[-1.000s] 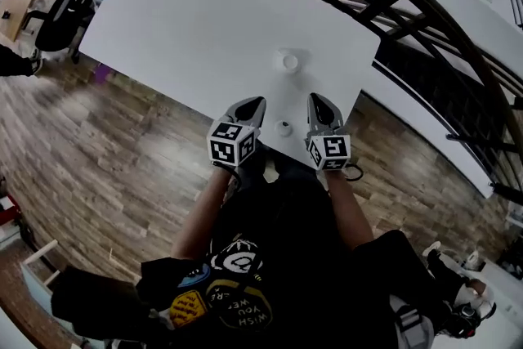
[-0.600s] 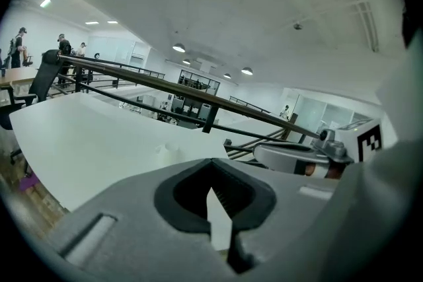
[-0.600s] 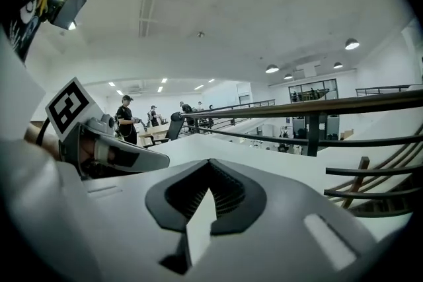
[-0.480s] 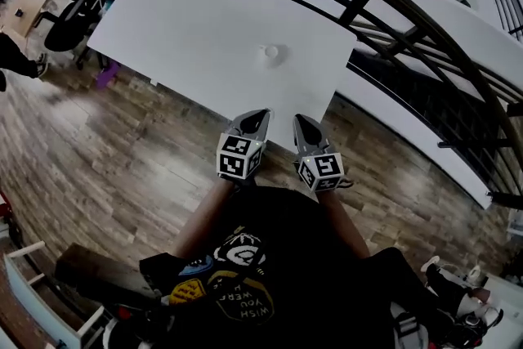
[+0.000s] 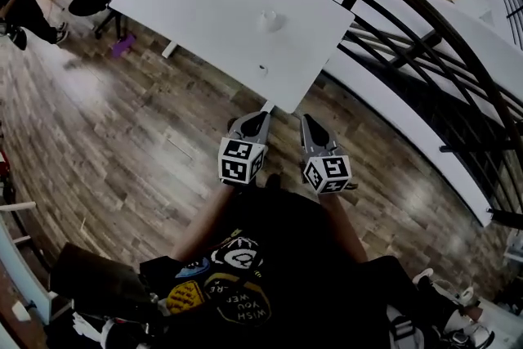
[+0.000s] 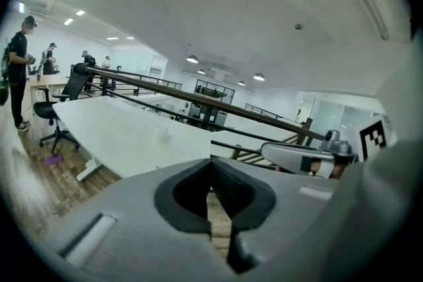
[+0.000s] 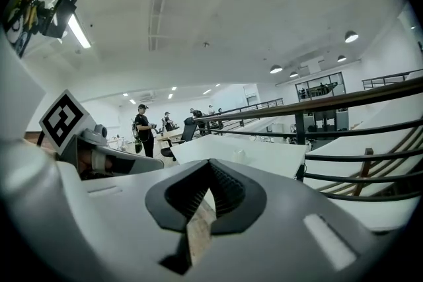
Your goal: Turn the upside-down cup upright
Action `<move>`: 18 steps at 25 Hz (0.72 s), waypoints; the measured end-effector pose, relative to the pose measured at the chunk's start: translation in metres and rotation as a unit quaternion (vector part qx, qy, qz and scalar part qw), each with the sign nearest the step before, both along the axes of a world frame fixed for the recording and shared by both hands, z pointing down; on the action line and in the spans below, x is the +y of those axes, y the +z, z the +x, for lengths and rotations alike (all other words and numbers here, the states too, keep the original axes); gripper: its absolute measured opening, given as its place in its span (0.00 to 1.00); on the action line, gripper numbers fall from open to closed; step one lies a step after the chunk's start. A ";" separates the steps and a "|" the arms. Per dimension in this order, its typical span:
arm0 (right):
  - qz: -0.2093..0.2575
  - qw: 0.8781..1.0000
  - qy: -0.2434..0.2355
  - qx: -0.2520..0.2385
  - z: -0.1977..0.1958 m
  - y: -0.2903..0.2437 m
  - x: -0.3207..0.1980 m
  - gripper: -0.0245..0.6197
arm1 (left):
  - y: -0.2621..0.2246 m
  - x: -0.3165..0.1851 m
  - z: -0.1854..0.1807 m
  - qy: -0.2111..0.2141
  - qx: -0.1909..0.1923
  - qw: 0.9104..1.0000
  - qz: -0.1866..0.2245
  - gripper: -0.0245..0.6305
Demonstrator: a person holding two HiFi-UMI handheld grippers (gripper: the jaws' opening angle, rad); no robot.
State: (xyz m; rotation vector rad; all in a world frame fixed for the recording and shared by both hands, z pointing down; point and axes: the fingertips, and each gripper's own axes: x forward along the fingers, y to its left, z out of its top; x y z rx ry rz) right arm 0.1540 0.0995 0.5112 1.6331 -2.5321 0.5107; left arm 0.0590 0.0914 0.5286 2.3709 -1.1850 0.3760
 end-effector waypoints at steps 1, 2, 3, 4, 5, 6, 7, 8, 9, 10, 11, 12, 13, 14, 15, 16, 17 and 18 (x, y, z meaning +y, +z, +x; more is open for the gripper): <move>0.001 1.000 -0.001 -0.003 0.005 -0.003 0.017 0.04 | 0.000 0.018 0.006 -0.003 0.002 1.000 -0.003 0.04; 0.002 1.000 -0.001 -0.005 0.010 -0.006 0.034 0.04 | -0.002 0.035 0.012 -0.002 0.002 1.000 -0.004 0.04; 0.003 1.000 -0.002 -0.008 0.014 -0.008 0.047 0.04 | -0.003 0.049 0.018 0.000 -0.001 1.000 -0.002 0.04; 0.004 1.000 -0.004 -0.011 0.014 -0.009 0.057 0.04 | -0.005 0.060 0.022 0.004 -0.006 1.000 0.002 0.04; 0.003 1.000 -0.006 -0.013 0.012 -0.009 0.065 0.04 | -0.005 0.069 0.023 0.007 -0.010 1.000 0.005 0.04; 0.002 1.000 -0.008 -0.016 0.008 -0.007 0.071 0.04 | -0.004 0.076 0.021 0.010 -0.014 1.000 0.007 0.04; 0.000 1.000 -0.009 -0.017 0.003 -0.005 0.074 0.04 | -0.003 0.081 0.017 0.010 -0.017 1.000 0.009 0.04; -0.002 1.000 -0.010 -0.017 -0.002 -0.003 0.074 0.04 | -0.004 0.083 0.011 0.009 -0.021 1.000 0.012 0.04; -0.003 1.000 -0.011 -0.015 -0.007 -0.002 0.073 0.04 | -0.005 0.083 0.005 0.006 -0.024 1.000 0.015 0.04; -0.004 1.000 -0.012 -0.012 -0.011 -0.001 0.073 0.04 | -0.006 0.083 -0.001 0.003 -0.025 1.000 0.016 0.04; -0.004 1.000 -0.014 -0.010 -0.015 -0.002 0.073 0.04 | -0.007 0.083 -0.007 0.001 -0.024 1.000 0.016 0.04; -0.004 1.000 -0.015 -0.008 -0.019 -0.003 0.074 0.04 | -0.007 0.084 -0.011 0.000 -0.023 1.000 0.016 0.04; -0.004 1.000 -0.015 -0.007 -0.021 -0.004 0.075 0.04 | -0.008 0.084 -0.015 0.001 -0.025 1.000 0.017 0.04; -0.004 1.000 -0.015 -0.006 -0.023 -0.006 0.076 0.04 | -0.009 0.082 -0.019 0.001 -0.027 0.999 0.018 0.04; -0.005 1.000 -0.014 -0.006 -0.025 -0.009 0.076 0.04 | -0.013 0.080 -0.022 0.001 -0.028 0.999 0.020 0.04; -0.006 1.000 -0.014 -0.005 -0.028 -0.011 0.075 0.04 | -0.017 0.078 -0.025 0.000 -0.028 0.999 0.022 0.04; -0.006 1.000 -0.014 -0.005 -0.031 -0.014 0.075 0.04 | -0.023 0.076 -0.028 0.000 -0.027 0.999 0.026 0.04; -0.005 1.000 -0.016 -0.005 -0.035 -0.018 0.076 0.04 | -0.028 0.075 -0.030 0.001 -0.026 0.999 0.029 0.04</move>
